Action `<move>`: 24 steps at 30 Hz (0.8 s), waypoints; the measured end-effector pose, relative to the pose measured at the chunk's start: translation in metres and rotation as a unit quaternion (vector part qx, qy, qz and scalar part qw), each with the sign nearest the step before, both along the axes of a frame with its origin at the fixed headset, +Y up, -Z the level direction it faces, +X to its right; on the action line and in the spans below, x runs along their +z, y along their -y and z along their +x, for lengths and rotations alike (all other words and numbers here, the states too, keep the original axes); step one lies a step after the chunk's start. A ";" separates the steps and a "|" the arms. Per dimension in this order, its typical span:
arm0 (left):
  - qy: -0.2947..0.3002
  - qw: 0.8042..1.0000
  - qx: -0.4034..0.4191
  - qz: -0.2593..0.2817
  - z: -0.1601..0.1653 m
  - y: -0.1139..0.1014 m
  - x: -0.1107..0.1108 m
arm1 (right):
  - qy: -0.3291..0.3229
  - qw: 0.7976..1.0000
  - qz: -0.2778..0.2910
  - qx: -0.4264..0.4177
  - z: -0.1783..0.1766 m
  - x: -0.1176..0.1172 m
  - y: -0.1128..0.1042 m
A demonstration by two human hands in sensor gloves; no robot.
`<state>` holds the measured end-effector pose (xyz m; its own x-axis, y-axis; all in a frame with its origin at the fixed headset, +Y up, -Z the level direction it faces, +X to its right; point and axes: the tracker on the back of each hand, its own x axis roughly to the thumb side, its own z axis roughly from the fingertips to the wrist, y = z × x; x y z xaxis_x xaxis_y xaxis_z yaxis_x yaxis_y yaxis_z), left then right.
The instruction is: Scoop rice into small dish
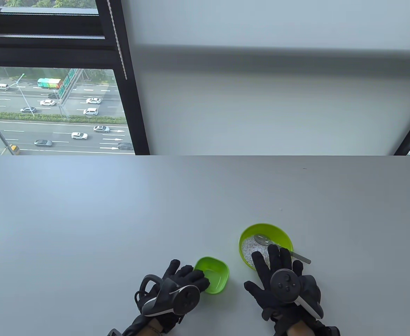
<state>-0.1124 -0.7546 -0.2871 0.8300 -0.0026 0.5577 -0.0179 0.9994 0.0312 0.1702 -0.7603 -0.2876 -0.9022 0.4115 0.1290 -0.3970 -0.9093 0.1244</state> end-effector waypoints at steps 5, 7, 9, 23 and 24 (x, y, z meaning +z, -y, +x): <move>0.002 1.000 0.017 -0.003 -0.003 -0.002 0.000 | 0.001 1.000 -0.001 0.000 0.000 0.000 0.000; -0.002 0.999 0.035 -0.003 -0.007 -0.006 0.000 | 0.001 1.000 -0.001 0.000 0.000 0.000 0.000; -0.005 0.998 0.064 0.005 -0.014 -0.013 0.001 | 0.001 1.000 0.000 -0.001 0.000 0.000 0.000; -0.139 0.982 0.117 0.051 -0.066 -0.028 -0.006 | 0.000 1.000 0.003 -0.001 0.000 0.000 0.000; -0.149 0.982 0.107 0.050 -0.069 -0.026 -0.008 | 0.000 1.000 0.004 -0.001 0.000 0.000 0.000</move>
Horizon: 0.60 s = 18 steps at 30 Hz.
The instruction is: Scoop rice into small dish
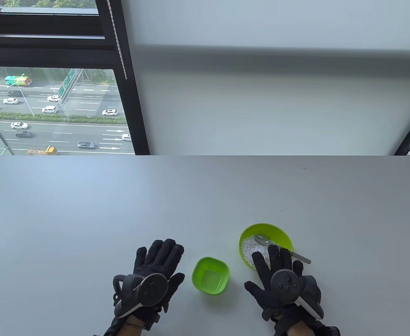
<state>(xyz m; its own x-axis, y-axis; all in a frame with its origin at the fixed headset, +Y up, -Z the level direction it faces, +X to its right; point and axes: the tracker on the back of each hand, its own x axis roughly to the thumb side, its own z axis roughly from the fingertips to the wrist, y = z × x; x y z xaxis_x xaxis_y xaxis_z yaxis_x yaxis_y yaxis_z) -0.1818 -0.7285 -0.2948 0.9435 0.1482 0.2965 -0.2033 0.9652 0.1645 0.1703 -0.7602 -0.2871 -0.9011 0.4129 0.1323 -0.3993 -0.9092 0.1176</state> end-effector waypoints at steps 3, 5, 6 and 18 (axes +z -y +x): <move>-0.021 0.999 -0.003 -0.023 -0.007 0.007 -0.005 | -0.001 1.000 0.002 0.000 0.000 0.000 0.000; -0.026 0.999 0.003 -0.035 -0.010 0.010 -0.007 | -0.001 1.000 0.005 0.000 0.000 0.000 -0.001; -0.029 0.999 0.003 -0.040 -0.011 0.011 -0.008 | -0.002 1.000 0.006 0.000 0.000 0.000 -0.001; -0.034 0.998 -0.007 -0.044 -0.011 0.013 -0.008 | 0.046 0.992 0.120 -0.013 0.017 0.009 -0.024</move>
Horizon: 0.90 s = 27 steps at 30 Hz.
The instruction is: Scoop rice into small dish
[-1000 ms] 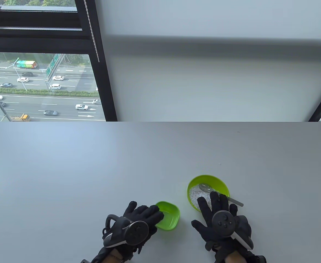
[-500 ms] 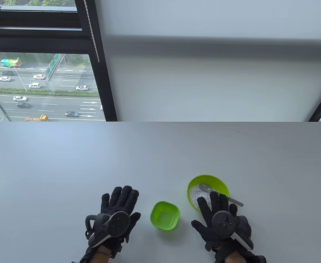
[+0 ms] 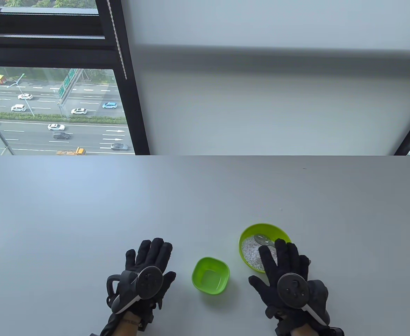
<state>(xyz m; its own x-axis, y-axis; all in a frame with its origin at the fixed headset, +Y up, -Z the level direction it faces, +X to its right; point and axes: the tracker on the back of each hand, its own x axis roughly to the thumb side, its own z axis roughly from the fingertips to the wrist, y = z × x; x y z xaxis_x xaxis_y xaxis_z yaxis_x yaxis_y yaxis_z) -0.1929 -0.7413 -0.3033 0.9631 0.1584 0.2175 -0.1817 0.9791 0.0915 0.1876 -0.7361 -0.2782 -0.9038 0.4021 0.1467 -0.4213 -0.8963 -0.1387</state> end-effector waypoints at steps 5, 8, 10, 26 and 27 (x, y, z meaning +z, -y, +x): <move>0.001 1.000 0.000 -0.001 0.000 0.000 0.000 | 0.088 0.990 0.032 -0.109 0.043 -0.002 -0.003; 0.000 1.000 0.002 -0.003 0.000 0.001 0.000 | 0.134 0.971 0.009 -0.200 0.068 -0.005 0.008; 0.000 1.000 0.002 -0.005 0.000 0.001 0.001 | 0.155 0.955 -0.016 -0.254 0.078 -0.008 0.016; 0.002 1.000 0.001 -0.010 0.001 0.002 0.002 | 0.253 0.903 -0.111 -0.328 0.092 -0.016 0.043; 0.003 1.000 0.002 -0.010 0.001 0.002 0.002 | 0.250 0.899 -0.120 -0.339 0.092 -0.017 0.044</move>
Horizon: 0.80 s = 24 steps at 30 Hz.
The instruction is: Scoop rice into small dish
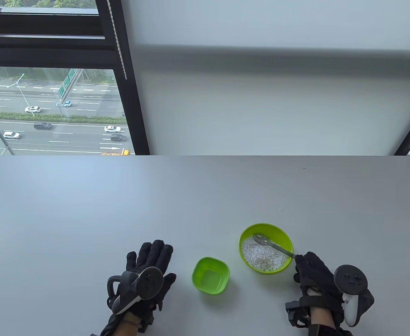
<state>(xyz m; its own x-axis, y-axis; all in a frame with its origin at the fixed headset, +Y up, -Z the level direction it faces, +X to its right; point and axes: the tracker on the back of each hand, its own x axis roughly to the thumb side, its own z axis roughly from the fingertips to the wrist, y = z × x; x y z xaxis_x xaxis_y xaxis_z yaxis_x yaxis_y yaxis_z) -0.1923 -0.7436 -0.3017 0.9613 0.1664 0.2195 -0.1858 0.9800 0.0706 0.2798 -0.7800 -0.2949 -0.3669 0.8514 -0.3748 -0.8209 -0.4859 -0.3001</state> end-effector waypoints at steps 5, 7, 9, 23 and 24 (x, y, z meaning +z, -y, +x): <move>0.001 1.000 -0.001 -0.001 0.001 0.000 0.000 | -0.002 0.999 -0.005 -0.053 0.002 0.000 0.002; 0.001 1.000 -0.001 -0.002 0.001 0.001 0.000 | -0.010 0.997 -0.004 -0.078 0.002 0.000 0.003; 0.001 1.000 -0.001 -0.003 0.001 0.001 0.000 | -0.008 0.996 0.000 -0.088 0.002 0.001 0.002; -0.002 1.000 -0.004 -0.003 0.000 0.002 0.000 | 0.033 0.972 0.147 0.179 -0.005 0.027 -0.053; -0.002 1.000 -0.004 -0.003 0.000 0.002 0.000 | 0.030 0.967 0.148 0.204 -0.007 0.028 -0.056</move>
<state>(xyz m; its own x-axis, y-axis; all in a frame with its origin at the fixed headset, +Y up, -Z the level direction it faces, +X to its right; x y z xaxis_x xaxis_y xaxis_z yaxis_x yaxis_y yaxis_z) -0.1920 -0.7452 -0.3017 0.9636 0.1599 0.2141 -0.1774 0.9820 0.0649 0.2730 -0.7239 -0.2668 -0.6808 0.7131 -0.1675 -0.5556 -0.6517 -0.5164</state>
